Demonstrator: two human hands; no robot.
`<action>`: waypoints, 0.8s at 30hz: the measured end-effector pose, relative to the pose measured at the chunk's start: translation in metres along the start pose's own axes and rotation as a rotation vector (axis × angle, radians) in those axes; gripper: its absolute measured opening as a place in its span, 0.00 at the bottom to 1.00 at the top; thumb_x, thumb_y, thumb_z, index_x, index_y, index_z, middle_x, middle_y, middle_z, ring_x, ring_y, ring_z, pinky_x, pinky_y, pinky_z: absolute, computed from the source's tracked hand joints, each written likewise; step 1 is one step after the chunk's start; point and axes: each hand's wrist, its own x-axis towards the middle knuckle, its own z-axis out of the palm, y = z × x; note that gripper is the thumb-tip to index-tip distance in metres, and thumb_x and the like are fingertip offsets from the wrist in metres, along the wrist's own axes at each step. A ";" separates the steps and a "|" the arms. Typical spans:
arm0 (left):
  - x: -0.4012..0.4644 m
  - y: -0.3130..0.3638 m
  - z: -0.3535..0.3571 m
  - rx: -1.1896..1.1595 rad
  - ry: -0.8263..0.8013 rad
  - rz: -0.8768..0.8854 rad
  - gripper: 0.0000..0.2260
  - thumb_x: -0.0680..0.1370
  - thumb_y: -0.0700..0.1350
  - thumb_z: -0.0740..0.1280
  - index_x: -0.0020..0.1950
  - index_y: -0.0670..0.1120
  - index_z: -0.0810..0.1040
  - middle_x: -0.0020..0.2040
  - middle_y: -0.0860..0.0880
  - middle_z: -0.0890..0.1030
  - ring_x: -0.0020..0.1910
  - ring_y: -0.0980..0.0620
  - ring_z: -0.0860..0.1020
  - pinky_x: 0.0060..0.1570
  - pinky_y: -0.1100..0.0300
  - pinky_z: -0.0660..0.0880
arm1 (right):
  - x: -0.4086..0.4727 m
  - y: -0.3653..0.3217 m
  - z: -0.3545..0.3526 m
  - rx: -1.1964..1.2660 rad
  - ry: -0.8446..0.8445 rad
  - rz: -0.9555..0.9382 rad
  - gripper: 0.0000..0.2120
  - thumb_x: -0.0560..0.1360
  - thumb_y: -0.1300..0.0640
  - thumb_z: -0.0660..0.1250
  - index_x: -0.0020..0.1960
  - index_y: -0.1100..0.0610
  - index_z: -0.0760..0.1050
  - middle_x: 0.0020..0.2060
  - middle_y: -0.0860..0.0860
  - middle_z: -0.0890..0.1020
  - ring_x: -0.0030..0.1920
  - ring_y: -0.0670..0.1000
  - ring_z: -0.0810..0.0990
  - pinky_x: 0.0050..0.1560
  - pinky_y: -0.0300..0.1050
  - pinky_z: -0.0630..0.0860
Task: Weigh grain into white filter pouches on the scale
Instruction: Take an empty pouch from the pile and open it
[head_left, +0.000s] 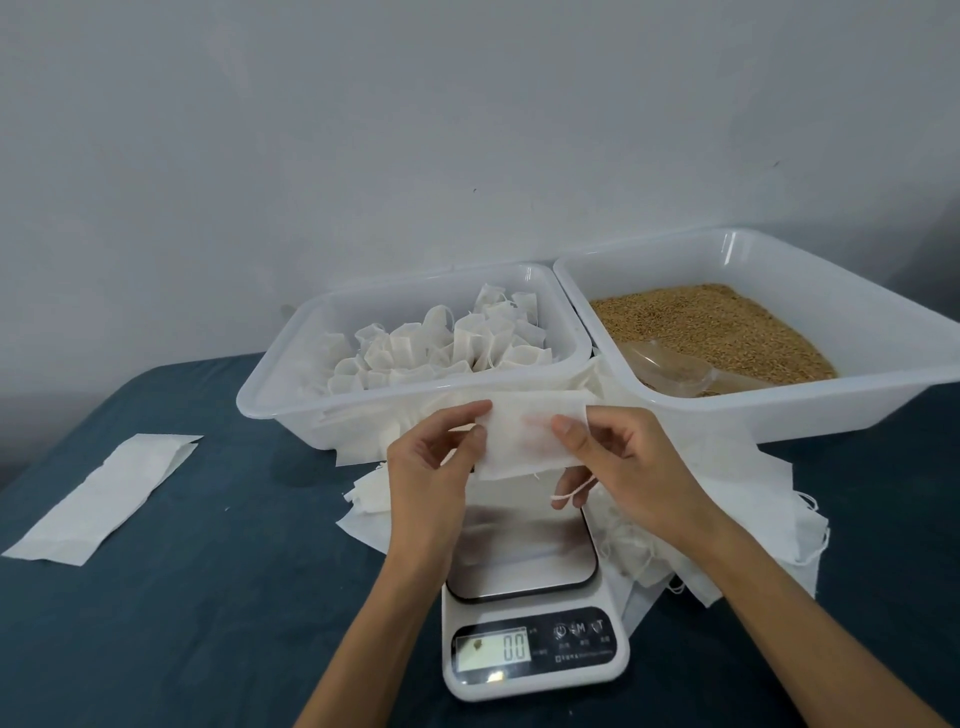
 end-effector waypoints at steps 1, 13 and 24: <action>0.001 0.000 -0.001 0.007 0.011 0.009 0.15 0.81 0.31 0.68 0.55 0.49 0.88 0.48 0.47 0.88 0.44 0.54 0.81 0.46 0.65 0.78 | 0.000 -0.001 0.000 -0.002 0.005 -0.005 0.32 0.78 0.40 0.67 0.46 0.73 0.70 0.36 0.74 0.72 0.33 0.61 0.86 0.28 0.49 0.74; -0.015 0.003 0.010 0.527 -0.432 0.213 0.40 0.68 0.52 0.84 0.76 0.59 0.71 0.73 0.58 0.72 0.75 0.60 0.67 0.76 0.59 0.63 | -0.003 -0.006 0.006 -0.080 0.057 -0.016 0.17 0.80 0.38 0.63 0.50 0.50 0.82 0.31 0.66 0.77 0.24 0.57 0.82 0.24 0.51 0.73; -0.020 0.005 0.012 0.725 -0.451 0.310 0.30 0.70 0.44 0.67 0.74 0.50 0.76 0.62 0.52 0.82 0.64 0.50 0.77 0.69 0.49 0.69 | -0.010 -0.013 0.010 -0.018 0.095 -0.093 0.33 0.75 0.26 0.57 0.44 0.54 0.84 0.29 0.57 0.82 0.23 0.56 0.80 0.24 0.42 0.71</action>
